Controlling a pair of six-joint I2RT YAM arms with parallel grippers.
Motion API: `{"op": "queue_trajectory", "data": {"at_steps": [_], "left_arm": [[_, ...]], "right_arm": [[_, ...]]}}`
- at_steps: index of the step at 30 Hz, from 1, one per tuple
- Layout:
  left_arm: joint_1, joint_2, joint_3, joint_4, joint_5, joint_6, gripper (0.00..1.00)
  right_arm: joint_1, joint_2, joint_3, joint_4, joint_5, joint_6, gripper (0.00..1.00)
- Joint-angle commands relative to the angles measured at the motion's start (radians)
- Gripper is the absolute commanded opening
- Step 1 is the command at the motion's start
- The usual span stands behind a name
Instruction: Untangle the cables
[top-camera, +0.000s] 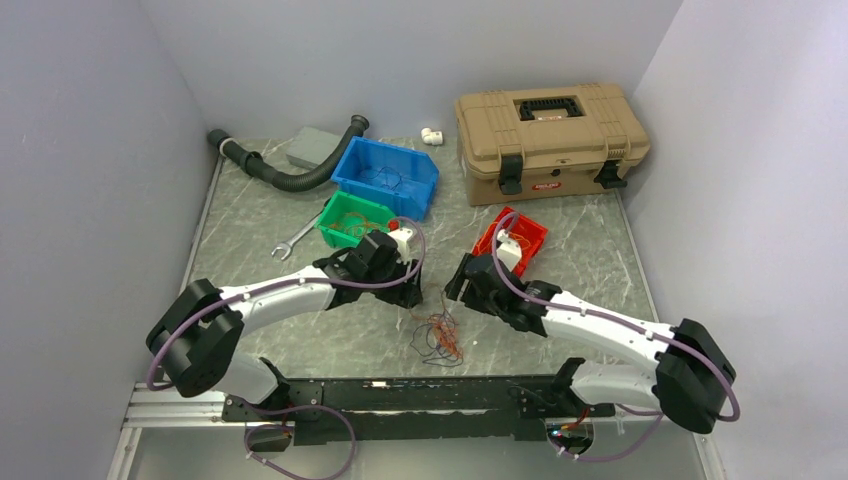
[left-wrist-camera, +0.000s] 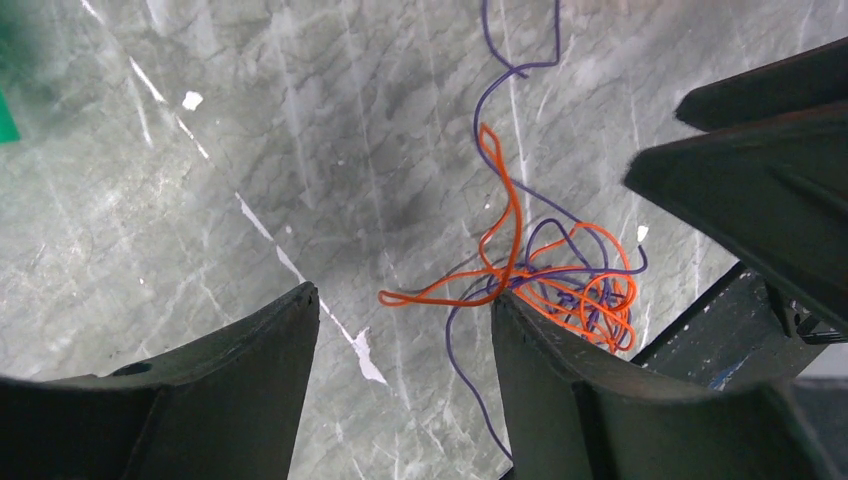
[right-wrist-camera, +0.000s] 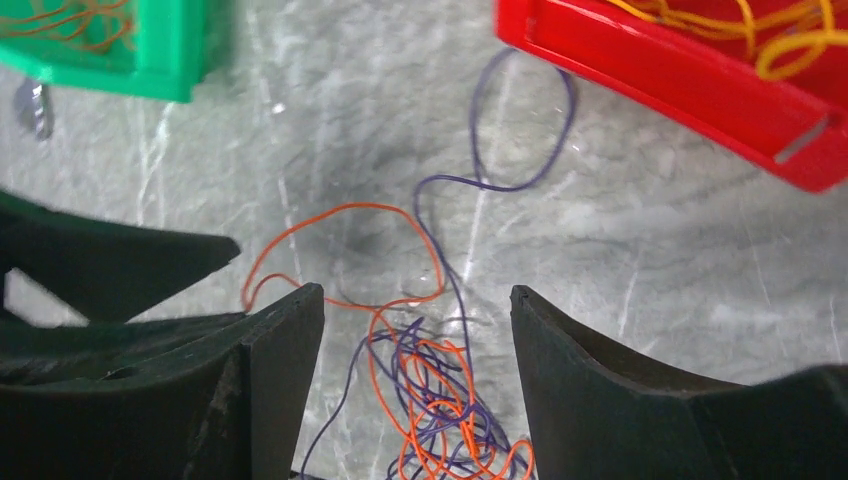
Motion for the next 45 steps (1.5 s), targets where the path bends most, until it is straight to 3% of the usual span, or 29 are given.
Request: {"op": "queue_trajectory", "data": {"at_steps": [1, 8, 16, 19, 22, 25, 27, 33, 38, 39, 42, 44, 45], "left_arm": [[-0.001, -0.038, -0.013, 0.108, 0.021, 0.023, 0.68], [-0.001, -0.044, -0.065, 0.214, 0.038, 0.052, 0.60], [-0.002, -0.038, -0.115, 0.277, 0.036, 0.057, 0.53], [-0.002, -0.035, -0.110, 0.260, 0.013, 0.058, 0.43], [-0.002, -0.047, -0.110, 0.247, 0.010, 0.065, 0.23], [-0.003, -0.078, -0.098, 0.185, -0.027, 0.079, 0.00], [-0.001, -0.120, -0.084, 0.091, -0.093, 0.071, 0.00], [0.029, -0.304, -0.087, -0.118, -0.261, 0.015, 0.00], [0.081, -0.446, -0.139, -0.128, -0.220, 0.000, 0.00], [0.083, -0.458, -0.151, -0.096, -0.157, 0.021, 0.05], [0.083, -0.454, -0.173, 0.010, -0.035, 0.049, 0.63], [0.082, -0.417, -0.163, 0.044, 0.016, 0.053, 0.86], [0.081, -0.400, -0.150, 0.054, 0.036, 0.061, 0.93]], "right_arm": [[-0.001, 0.068, 0.054, -0.098, 0.084, 0.242, 0.70], [-0.010, 0.228, 0.163, -0.199, 0.078, 0.477, 0.68], [-0.038, 0.343, 0.158, -0.107, 0.064, 0.602, 0.65], [-0.054, 0.400, 0.160, -0.052, 0.072, 0.584, 0.62], [-0.060, 0.443, 0.178, -0.035, 0.089, 0.572, 0.50], [-0.067, 0.458, 0.205, -0.067, 0.114, 0.577, 0.15], [-0.068, 0.438, 0.213, -0.075, 0.133, 0.563, 0.00], [-0.072, 0.302, 0.246, -0.147, 0.214, 0.500, 0.00], [-0.075, 0.147, 0.256, -0.187, 0.282, 0.432, 0.00], [-0.075, 0.119, 0.258, -0.197, 0.291, 0.421, 0.00], [-0.075, 0.043, 0.262, -0.213, 0.305, 0.381, 0.00], [-0.076, -0.002, 0.263, -0.208, 0.298, 0.350, 0.00], [-0.077, -0.016, 0.266, -0.208, 0.291, 0.341, 0.00]]}}
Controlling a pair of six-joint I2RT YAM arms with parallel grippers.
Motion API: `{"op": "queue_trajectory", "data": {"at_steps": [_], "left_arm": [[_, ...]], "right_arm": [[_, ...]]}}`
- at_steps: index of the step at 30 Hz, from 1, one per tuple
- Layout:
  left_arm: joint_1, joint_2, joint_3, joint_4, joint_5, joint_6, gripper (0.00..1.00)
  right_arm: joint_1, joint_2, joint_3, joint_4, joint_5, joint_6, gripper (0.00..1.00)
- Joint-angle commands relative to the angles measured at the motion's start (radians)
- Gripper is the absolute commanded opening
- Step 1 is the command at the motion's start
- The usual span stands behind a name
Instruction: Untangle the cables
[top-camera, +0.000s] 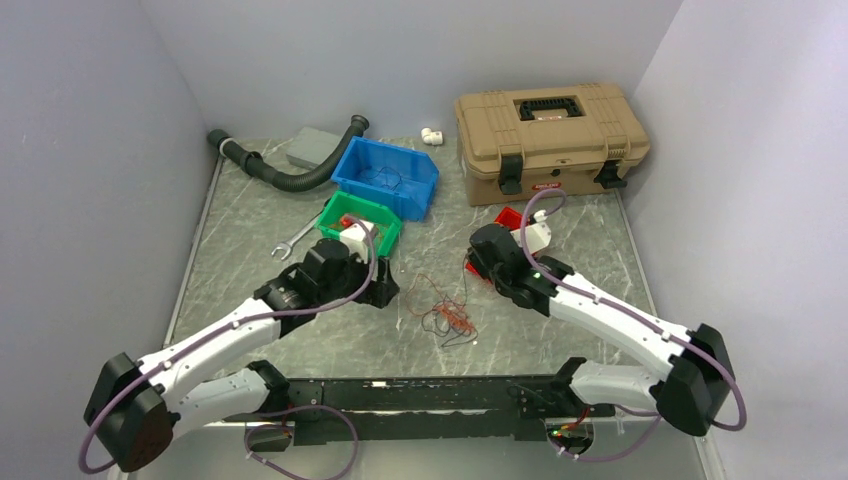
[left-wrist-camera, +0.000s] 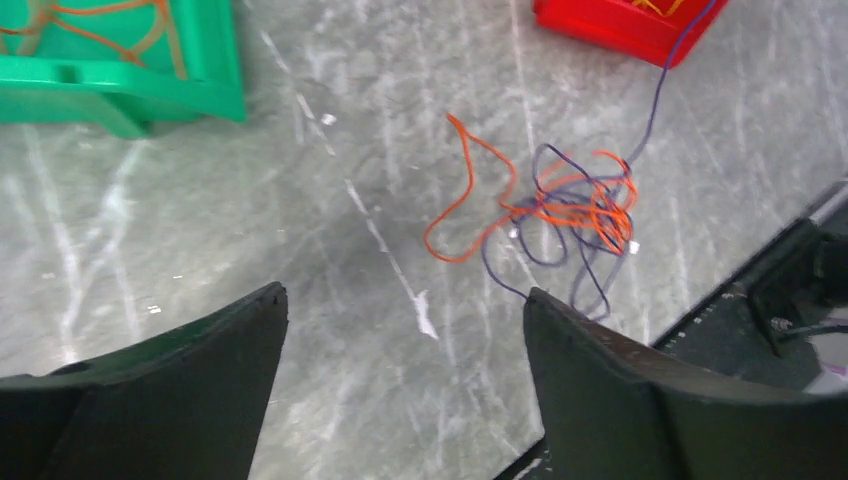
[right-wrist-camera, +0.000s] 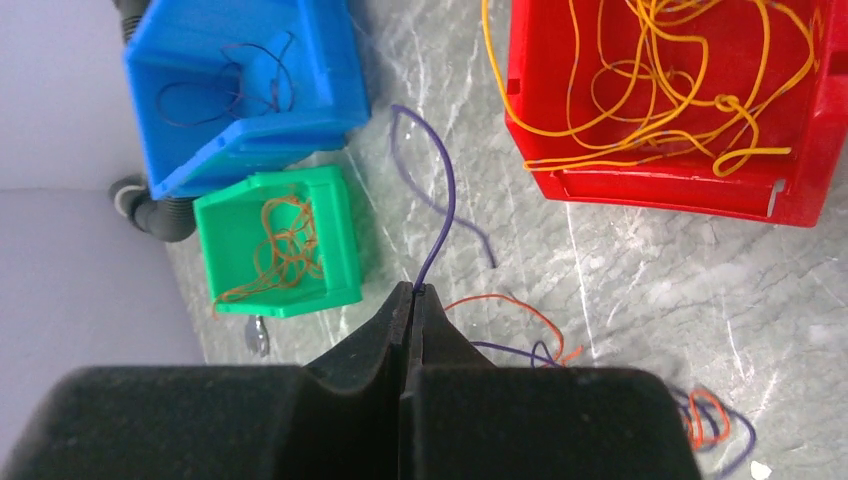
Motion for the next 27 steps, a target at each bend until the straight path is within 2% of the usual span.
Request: {"op": "queue_trajectory", "data": {"at_steps": [1, 4, 10, 14, 15, 16, 19, 24, 27], "left_arm": [[-0.002, 0.090, 0.034, 0.108, 0.155, 0.037, 0.97], [-0.009, 0.193, 0.087, 0.120, 0.173, 0.056, 0.97], [-0.010, 0.402, 0.199, 0.144, 0.216, 0.045, 0.90], [-0.031, 0.545, 0.247, 0.224, 0.238, 0.033, 0.87], [-0.037, 0.590, 0.269, 0.222, 0.238, 0.030, 0.82], [-0.041, 0.631, 0.295, 0.212, 0.228, 0.024, 0.68], [-0.041, 0.666, 0.331, 0.115, 0.104, -0.021, 0.00], [-0.011, 0.350, 0.213, 0.024, -0.110, -0.026, 0.00], [0.069, 0.178, 0.216, -0.155, -0.172, -0.032, 0.00]], "right_arm": [[-0.005, -0.070, 0.036, -0.029, 0.030, -0.079, 0.00], [-0.005, -0.091, 0.038, -0.033, 0.009, -0.081, 0.00], [-0.006, -0.108, 0.021, -0.026, -0.001, -0.072, 0.00], [-0.007, -0.120, 0.015, -0.024, 0.002, -0.073, 0.00], [-0.007, -0.122, 0.018, -0.035, 0.009, -0.066, 0.00], [-0.008, -0.128, 0.018, -0.054, 0.018, -0.056, 0.00], [-0.031, -0.156, 0.027, -0.119, 0.047, -0.053, 0.00], [-0.101, -0.243, 0.054, -0.272, 0.151, -0.057, 0.00], [-0.124, -0.312, 0.047, -0.337, 0.234, -0.047, 0.00]]}}
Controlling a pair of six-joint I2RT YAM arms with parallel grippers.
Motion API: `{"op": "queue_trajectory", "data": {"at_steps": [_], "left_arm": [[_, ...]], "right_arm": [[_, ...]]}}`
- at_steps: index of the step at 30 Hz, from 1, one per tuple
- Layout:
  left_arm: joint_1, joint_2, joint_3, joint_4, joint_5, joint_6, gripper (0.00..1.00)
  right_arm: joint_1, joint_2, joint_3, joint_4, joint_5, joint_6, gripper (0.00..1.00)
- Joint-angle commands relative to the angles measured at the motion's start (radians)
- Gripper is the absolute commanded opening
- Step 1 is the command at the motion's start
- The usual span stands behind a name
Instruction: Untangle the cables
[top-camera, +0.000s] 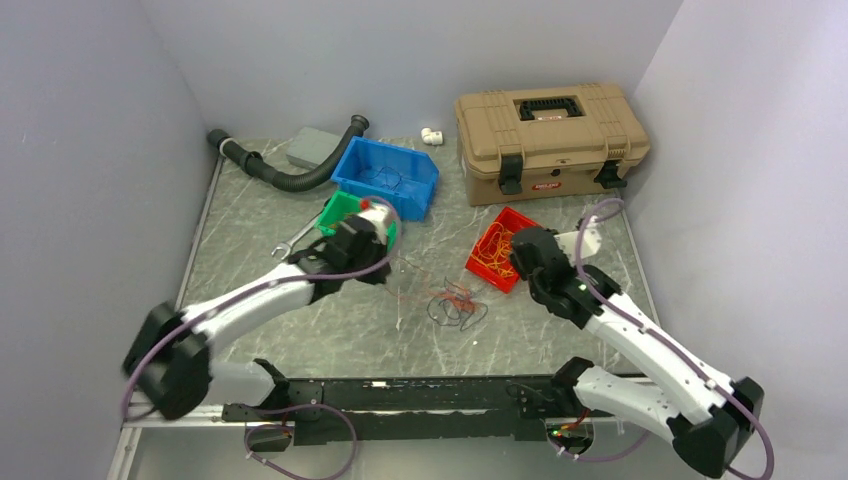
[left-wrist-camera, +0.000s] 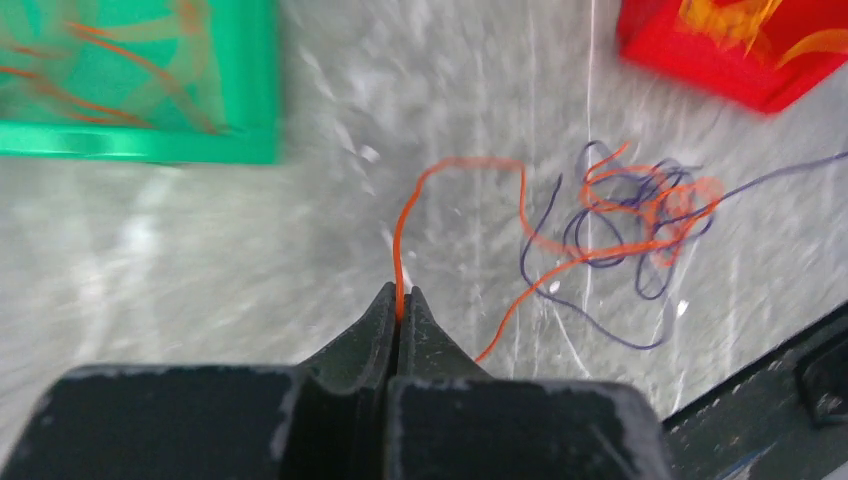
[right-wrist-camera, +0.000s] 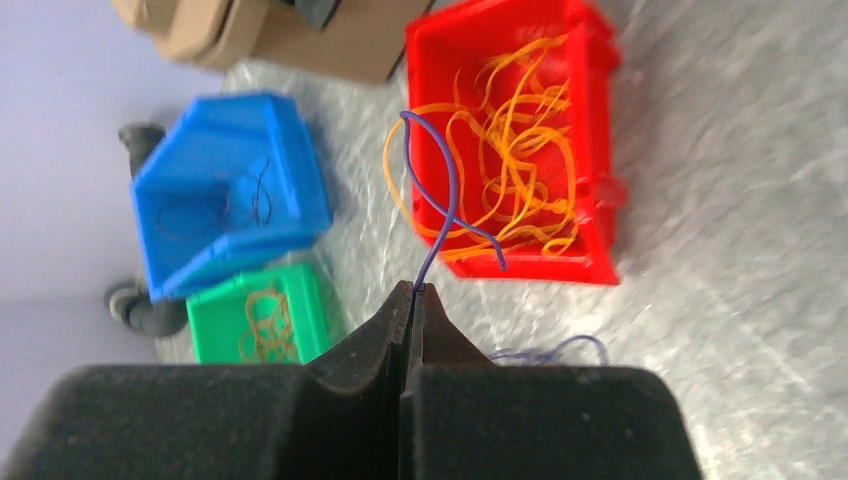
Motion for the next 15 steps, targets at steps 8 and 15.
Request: {"op": "queue_trajectory", "data": {"at_steps": [8, 15], "left_arm": [[0.306, -0.540, 0.184, -0.610, -0.442, -0.051, 0.00], [0.347, -0.622, 0.343, -0.800, -0.809, -0.085, 0.00]], "right_arm": [[-0.036, -0.200, 0.049, -0.268, 0.272, 0.098, 0.00], [-0.035, -0.208, 0.052, -0.297, 0.261, 0.135, 0.00]]}}
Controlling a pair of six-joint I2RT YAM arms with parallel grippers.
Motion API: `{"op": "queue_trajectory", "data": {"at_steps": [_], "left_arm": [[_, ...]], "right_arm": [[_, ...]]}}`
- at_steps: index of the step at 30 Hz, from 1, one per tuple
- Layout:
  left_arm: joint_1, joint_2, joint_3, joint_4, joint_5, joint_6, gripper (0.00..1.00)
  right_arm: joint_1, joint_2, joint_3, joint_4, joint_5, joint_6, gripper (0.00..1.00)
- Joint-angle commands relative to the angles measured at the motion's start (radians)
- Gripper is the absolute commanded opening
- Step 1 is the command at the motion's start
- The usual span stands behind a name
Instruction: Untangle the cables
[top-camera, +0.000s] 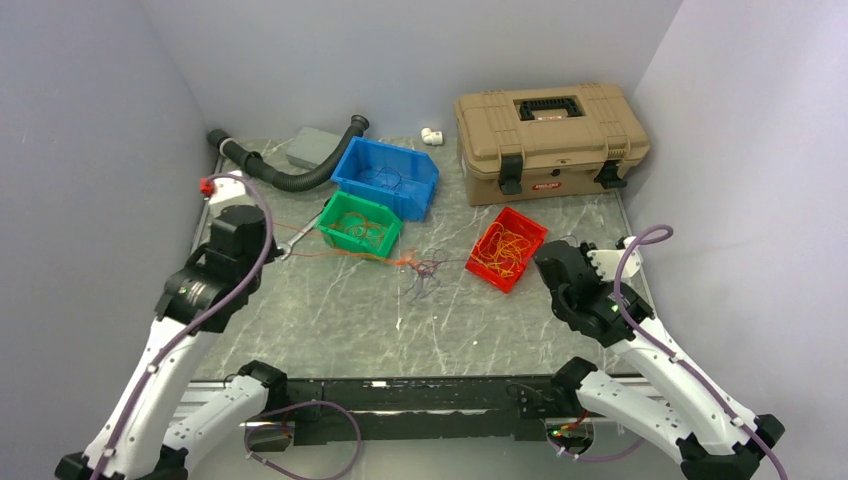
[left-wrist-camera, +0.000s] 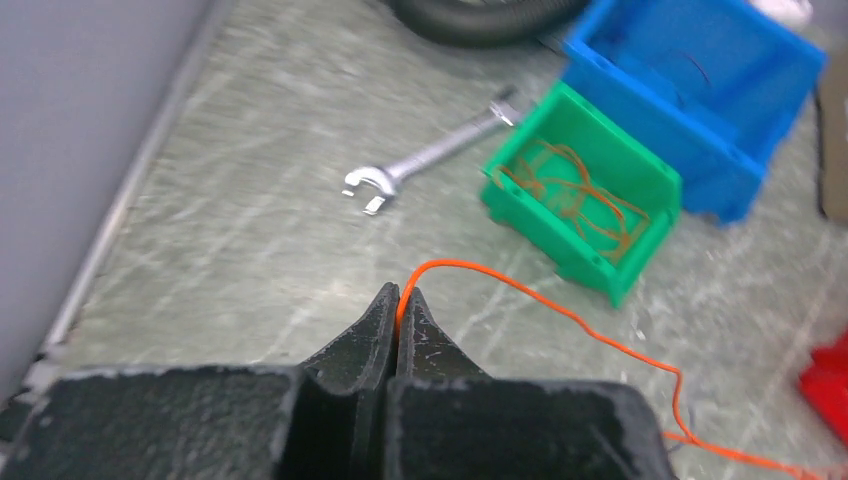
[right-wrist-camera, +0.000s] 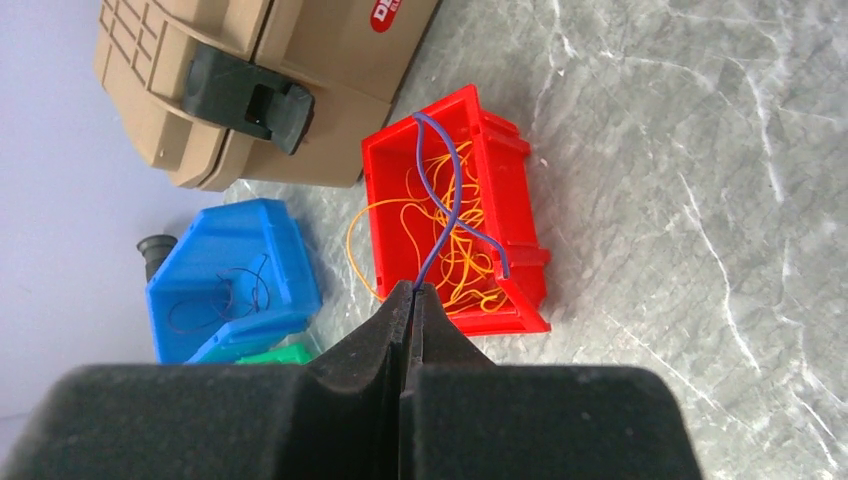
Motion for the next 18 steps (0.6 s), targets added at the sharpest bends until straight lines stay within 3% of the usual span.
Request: {"op": "queue_trajectory", "data": {"at_steps": [1, 4, 9, 11, 14, 18], "left_arm": [[0.022, -0.040, 0.094, -0.193, -0.351, -0.054, 0.00], [0.029, -0.084, 0.108, -0.225, -0.467, -0.091, 0.00], [0.030, -0.191, 0.034, -0.053, -0.378, 0.045, 0.00], [0.030, -0.222, 0.012, 0.009, -0.263, 0.109, 0.00], [0.031, -0.286, -0.047, 0.119, -0.085, 0.186, 0.00], [0.030, -0.336, -0.110, 0.214, 0.059, 0.241, 0.00]], "right_arm": [[-0.002, -0.002, 0.038, -0.058, 0.043, 0.048, 0.00], [-0.002, -0.002, 0.025, 0.017, 0.009, -0.059, 0.00], [-0.003, 0.001, -0.073, 0.459, -0.303, -0.505, 0.00], [-0.003, 0.037, -0.099, 0.583, -0.519, -0.657, 0.00], [-0.001, 0.132, -0.105, 0.699, -0.775, -0.736, 0.00], [0.042, 0.312, -0.066, 0.746, -0.955, -0.791, 0.00]]}}
